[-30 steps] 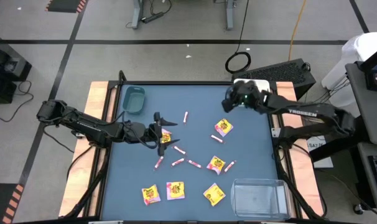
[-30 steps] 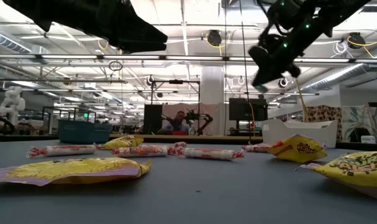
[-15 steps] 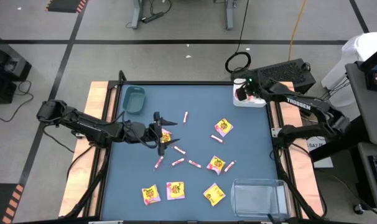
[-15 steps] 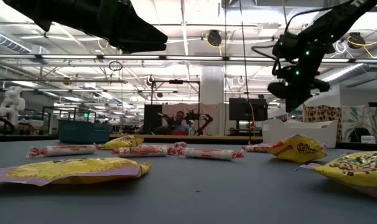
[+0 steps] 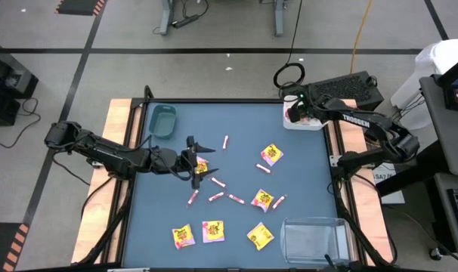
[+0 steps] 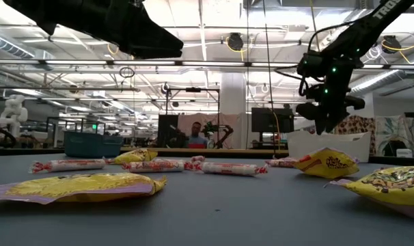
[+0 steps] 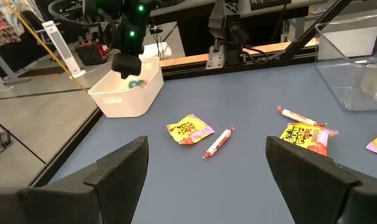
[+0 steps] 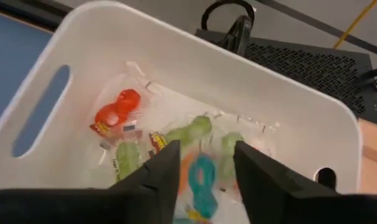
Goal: Sort candy
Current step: Put the blue gummy into the white bin, then put the yellow candy pack into the blue bin
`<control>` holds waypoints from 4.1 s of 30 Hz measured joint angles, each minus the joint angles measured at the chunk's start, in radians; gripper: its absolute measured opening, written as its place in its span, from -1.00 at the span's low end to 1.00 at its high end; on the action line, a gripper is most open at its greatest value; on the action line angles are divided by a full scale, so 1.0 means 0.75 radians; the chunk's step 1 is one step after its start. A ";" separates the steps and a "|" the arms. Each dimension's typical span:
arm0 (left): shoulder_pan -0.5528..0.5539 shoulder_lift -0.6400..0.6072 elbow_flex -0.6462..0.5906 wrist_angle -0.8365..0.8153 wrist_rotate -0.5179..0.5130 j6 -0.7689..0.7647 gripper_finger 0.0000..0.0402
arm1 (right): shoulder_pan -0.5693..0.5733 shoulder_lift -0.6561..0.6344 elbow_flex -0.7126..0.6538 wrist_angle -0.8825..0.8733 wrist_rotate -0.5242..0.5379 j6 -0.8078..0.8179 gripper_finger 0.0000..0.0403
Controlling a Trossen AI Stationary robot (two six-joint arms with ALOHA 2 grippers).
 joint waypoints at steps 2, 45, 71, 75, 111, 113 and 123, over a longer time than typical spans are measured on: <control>0.000 0.000 0.000 -0.017 0.000 -0.003 0.62 | 0.004 -0.045 0.000 -0.008 -0.026 0.000 -0.20; 0.332 -0.001 0.000 -0.854 0.330 -0.374 0.62 | 1.533 -0.099 -0.220 0.842 -0.106 -0.006 0.05; 0.599 0.329 0.004 -0.805 0.680 -0.018 0.07 | 1.669 0.076 -0.220 1.173 -0.099 0.050 0.05; 0.590 0.329 0.004 -0.778 0.689 0.002 -0.12 | 1.667 0.076 -0.220 1.174 -0.099 0.030 0.05; 0.578 -0.216 0.060 -0.712 0.340 -0.115 -0.95 | 1.531 0.075 -0.220 1.276 -0.025 -0.372 0.05; 0.578 -0.262 0.068 -0.710 0.331 -0.173 -0.95 | 1.523 0.075 -0.220 1.276 -0.025 -0.374 0.05; 0.578 -0.331 0.073 -0.700 0.305 -0.592 -0.95 | 1.495 0.075 -0.220 1.272 -0.025 -0.330 0.05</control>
